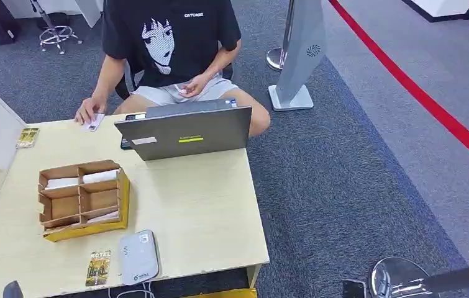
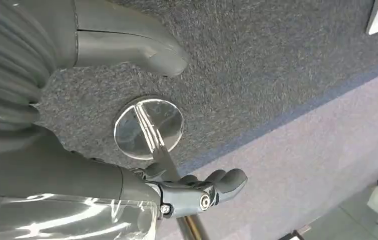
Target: Pass the card to the sensor for recognition and then transmit it.
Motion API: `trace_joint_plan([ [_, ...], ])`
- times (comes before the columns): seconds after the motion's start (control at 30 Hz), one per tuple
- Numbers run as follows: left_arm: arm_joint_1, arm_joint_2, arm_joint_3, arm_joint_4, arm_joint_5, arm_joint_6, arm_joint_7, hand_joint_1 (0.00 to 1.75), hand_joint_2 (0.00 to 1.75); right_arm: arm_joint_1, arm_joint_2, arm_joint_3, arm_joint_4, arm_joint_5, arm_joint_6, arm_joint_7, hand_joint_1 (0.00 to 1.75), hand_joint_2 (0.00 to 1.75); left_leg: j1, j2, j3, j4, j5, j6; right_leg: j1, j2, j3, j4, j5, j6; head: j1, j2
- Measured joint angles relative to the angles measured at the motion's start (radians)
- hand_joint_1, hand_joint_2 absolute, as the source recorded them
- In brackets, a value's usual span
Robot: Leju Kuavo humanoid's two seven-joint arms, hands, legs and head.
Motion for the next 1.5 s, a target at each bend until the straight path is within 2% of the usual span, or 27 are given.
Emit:
trace_joint_plan([
  [0.03,-0.010,0.014,-0.013,-0.004,-0.028,0.006,0.038,0.00,1.75,0.000,0.000,0.000,0.000,0.004,0.001,0.000,0.00,1.75,0.000,0.000,0.000,0.000,0.000,0.000,0.000,0.000,0.000,0.000,0.000,0.000,0.001,0.000],
  [0.17,-0.083,0.077,-0.033,-0.006,-0.254,0.081,0.137,0.00,1.75,-0.002,0.000,0.000,0.006,0.032,0.021,-0.007,0.00,1.75,0.001,0.000,0.000,0.000,0.000,0.000,0.000,0.000,0.000,0.000,0.000,0.000,0.000,0.000],
  [0.27,-0.154,0.122,-0.033,-0.005,-0.411,0.075,0.231,0.00,1.75,-0.006,0.000,0.000,0.016,0.048,0.021,-0.010,0.00,1.75,0.001,-0.002,0.000,0.000,0.001,-0.001,0.000,-0.001,0.000,0.001,0.000,0.000,0.000,0.000],
  [0.37,-0.229,0.196,-0.033,0.009,-0.557,-0.030,0.386,0.00,1.75,-0.013,-0.001,0.000,0.031,0.050,0.021,-0.010,0.00,1.75,0.001,-0.002,0.000,0.000,0.002,-0.001,0.000,-0.002,0.000,0.001,0.000,0.000,0.001,0.000],
  [0.47,-0.318,0.291,-0.029,0.061,-0.611,-0.142,0.502,0.00,1.75,-0.027,-0.005,0.006,0.056,0.040,0.013,-0.010,0.00,1.75,0.001,-0.003,0.000,0.000,0.003,-0.002,0.001,-0.002,0.000,0.001,0.001,-0.001,0.000,0.000],
  [0.63,-0.449,0.428,-0.023,0.181,-0.837,-0.209,0.639,0.00,1.75,-0.058,-0.015,0.033,0.103,0.022,-0.002,-0.010,0.00,1.75,0.001,-0.002,0.000,0.000,0.004,-0.003,0.001,-0.001,0.000,0.002,0.001,-0.002,0.000,0.000],
  [0.83,-0.534,0.561,-0.023,0.327,-0.979,-0.258,0.690,0.00,1.75,-0.066,-0.024,0.110,0.123,-0.055,-0.037,-0.011,0.00,1.75,0.002,-0.001,0.000,0.000,0.004,-0.003,0.001,0.001,-0.002,0.002,0.001,-0.002,0.000,0.000],
  [1.0,-0.568,0.612,-0.023,0.404,-0.996,-0.276,0.704,0.00,1.75,-0.072,-0.037,0.171,0.147,-0.095,-0.060,-0.011,0.00,1.75,0.002,-0.001,-0.001,0.000,0.004,-0.003,0.001,0.001,-0.002,0.002,0.001,-0.002,0.000,0.000],
  [1.37,-0.583,0.623,-0.049,0.425,-1.035,-0.261,0.713,0.00,1.75,-0.074,-0.058,0.223,0.177,-0.100,-0.071,-0.010,0.00,1.75,0.002,0.000,-0.001,0.000,0.004,-0.003,0.001,0.002,-0.003,0.002,0.002,-0.002,0.000,0.000],
  [1.5,-0.589,0.621,-0.057,0.425,-1.052,-0.230,0.708,0.03,1.75,-0.074,-0.059,0.227,0.180,-0.095,-0.071,-0.011,0.00,1.75,0.002,0.001,-0.001,0.000,0.004,-0.003,0.001,0.002,-0.003,0.002,0.002,-0.002,0.000,0.000],
])
